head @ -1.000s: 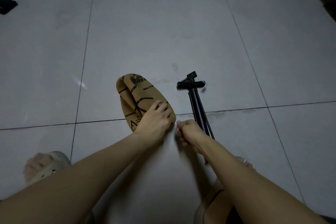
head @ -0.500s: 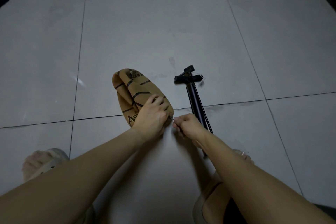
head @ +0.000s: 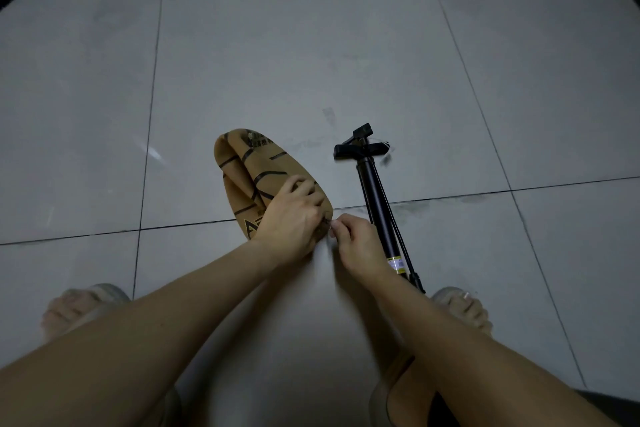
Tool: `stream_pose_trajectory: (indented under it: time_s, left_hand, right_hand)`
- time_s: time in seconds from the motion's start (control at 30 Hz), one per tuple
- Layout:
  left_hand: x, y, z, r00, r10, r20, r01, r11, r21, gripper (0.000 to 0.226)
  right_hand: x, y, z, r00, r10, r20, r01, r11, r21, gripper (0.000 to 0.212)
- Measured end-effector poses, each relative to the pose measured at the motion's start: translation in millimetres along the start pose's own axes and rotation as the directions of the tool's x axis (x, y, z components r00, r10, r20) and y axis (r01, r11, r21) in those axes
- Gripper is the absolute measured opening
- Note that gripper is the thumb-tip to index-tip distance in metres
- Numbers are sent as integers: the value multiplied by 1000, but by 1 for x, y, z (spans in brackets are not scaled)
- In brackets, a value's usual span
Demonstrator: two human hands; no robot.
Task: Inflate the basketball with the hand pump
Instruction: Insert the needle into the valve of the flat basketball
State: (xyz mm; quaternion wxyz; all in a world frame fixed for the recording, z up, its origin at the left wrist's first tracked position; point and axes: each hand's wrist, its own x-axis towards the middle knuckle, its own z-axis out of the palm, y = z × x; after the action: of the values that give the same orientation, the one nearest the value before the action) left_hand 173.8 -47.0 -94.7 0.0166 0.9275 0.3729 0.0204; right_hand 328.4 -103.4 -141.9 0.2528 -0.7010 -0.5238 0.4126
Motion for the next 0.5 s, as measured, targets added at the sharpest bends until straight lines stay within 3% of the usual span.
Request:
stream_pose_trajectory:
  time_s: [0.1,0.17,0.2,0.27,0.33,0.37,0.43,0.5]
  left_hand:
    - [0,0,-3,1000,-18,-11,17,999,-29,42]
    - [1,1,-5,1000,-19,-5,19,999,-33,48]
    - [1,1,-5,1000,-19,8,20,999,-31,48]
    - [1,2,-6,999,-16,35,16,1000,-16,44]
    - [1,1,-6,999,-6,42,7,1000,-11,38]
    - [1,1,-5,999,-5,44,5,1000,-6,35]
    - [1,2,-2,999,-10,37,10,1000,1,25]
    - [1,0,-1,1000,-15,24,15,1000,-6,19]
  right_hand:
    - [3,1,4,999,5,-37,-5,1000,-5,35]
    - [7,-6,4,988,146,43,-151,975,166,40]
    - [9,-10,2,965,240,110,-262,922,286,41]
    - [15,-19,-4,865,412,287,-503,716,484,38]
    - [21,-27,-8,768,494,407,-639,553,535,34]
    - [23,-31,-10,745,513,426,-665,525,532,33]
    - [24,-33,-8,746,540,390,-664,558,497,32]
    - [22,-31,-4,821,502,272,-571,705,421,32]
